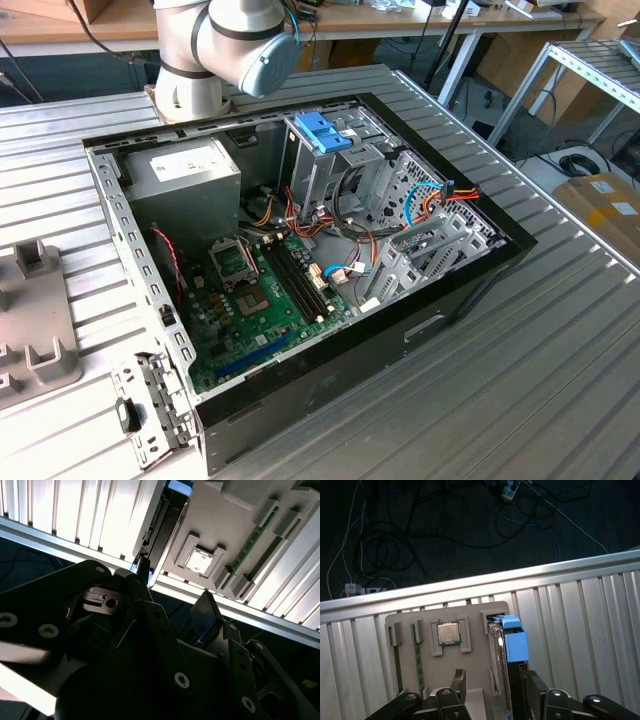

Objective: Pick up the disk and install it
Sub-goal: 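Pick up the disk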

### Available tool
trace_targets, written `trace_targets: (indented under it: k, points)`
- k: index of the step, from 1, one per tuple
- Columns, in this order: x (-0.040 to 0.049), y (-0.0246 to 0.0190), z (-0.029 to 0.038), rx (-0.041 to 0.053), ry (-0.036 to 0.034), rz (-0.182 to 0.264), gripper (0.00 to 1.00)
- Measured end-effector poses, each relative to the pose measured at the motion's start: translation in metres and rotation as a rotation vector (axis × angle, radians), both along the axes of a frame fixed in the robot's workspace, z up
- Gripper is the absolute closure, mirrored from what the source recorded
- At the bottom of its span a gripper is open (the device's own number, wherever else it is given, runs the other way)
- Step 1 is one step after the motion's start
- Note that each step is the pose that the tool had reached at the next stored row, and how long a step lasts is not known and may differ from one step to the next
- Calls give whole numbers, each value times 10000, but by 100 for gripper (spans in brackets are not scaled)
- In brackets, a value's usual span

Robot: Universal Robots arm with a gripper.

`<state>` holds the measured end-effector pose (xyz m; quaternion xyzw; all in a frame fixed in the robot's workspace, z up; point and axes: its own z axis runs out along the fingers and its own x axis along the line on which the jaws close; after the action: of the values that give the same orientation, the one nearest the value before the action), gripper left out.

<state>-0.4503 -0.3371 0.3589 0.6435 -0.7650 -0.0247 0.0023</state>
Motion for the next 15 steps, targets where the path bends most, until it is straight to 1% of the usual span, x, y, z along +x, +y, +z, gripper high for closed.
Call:
trace_targets:
  k: [15]
  points:
    - [-20,17,-26,0,0,0,40]
